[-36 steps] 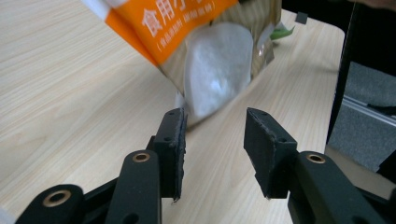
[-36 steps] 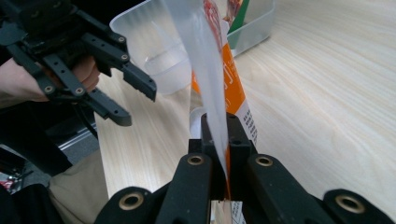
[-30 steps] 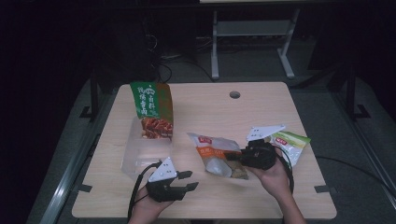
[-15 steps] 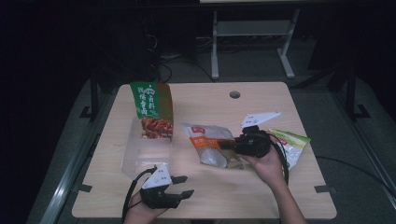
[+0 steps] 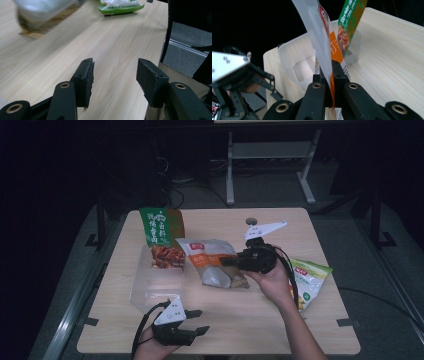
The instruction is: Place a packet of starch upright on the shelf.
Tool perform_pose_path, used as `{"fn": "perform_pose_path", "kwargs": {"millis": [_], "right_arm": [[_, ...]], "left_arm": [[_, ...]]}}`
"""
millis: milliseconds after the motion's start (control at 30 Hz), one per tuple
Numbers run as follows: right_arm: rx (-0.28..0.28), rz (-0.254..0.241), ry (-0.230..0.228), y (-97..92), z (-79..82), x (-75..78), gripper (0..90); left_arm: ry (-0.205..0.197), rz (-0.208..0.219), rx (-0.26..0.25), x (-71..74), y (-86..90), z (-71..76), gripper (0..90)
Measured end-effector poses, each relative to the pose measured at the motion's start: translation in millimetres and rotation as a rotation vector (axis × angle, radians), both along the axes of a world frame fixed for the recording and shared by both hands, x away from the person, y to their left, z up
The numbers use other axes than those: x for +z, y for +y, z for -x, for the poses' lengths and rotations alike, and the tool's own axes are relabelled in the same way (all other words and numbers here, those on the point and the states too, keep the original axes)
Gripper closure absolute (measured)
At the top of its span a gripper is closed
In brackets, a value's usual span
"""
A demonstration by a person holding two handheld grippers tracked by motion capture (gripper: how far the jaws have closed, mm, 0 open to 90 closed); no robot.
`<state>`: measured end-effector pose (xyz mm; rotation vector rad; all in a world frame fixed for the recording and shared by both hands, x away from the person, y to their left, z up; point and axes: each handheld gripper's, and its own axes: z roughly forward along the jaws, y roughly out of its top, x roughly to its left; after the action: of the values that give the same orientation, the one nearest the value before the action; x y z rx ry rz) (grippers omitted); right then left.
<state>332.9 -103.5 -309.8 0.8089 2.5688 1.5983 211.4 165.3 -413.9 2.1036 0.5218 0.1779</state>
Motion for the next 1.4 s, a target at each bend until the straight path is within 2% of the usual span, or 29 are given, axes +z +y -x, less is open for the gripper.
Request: {"fn": "perform_pose_path", "kwargs": {"millis": [367, 600, 700, 867, 1000, 1167, 1267, 1400], "right_arm": [[0.068, -0.012, -0.009, 37.8, -17.5, 13.8, 89.8], [0.120, -0.012, 0.004, 81.0, -31.2, 14.7, 89.9], [0.139, -0.018, 0.011, 100.4, -37.6, 9.7, 89.9], [0.166, -0.035, 0.039, 135.0, -47.8, -1.1, 89.8], [0.180, -0.038, 0.058, 158.8, -55.8, -12.1, 89.8], [0.193, -0.051, 0.111, 177.3, -64.8, -32.4, 89.8], [0.198, -0.076, 0.146, 184.7, -70.0, -44.3, 89.8], [0.192, -0.091, 0.166, 188.7, -73.4, -56.2, 89.8]], "left_arm": [[0.010, 0.015, 0.010, -0.9, -0.9, 0.7, 45.7], [-0.003, -0.008, -0.004, -1.3, -2.6, 1.5, 45.7], [-0.012, -0.013, -0.014, -1.5, -0.7, 0.1, 45.7], [0.007, 0.006, -0.010, -3.6, 1.0, 0.1, 44.9], [-0.002, 0.009, -0.007, -3.0, 1.9, 0.7, 43.5], [-0.006, -0.001, -0.026, -3.0, 3.9, -0.8, 44.7], [0.002, -0.013, -0.034, -5.0, 3.4, -0.8, 44.7], [0.008, -0.010, -0.036, -5.9, 2.8, -0.7, 44.8]]}}
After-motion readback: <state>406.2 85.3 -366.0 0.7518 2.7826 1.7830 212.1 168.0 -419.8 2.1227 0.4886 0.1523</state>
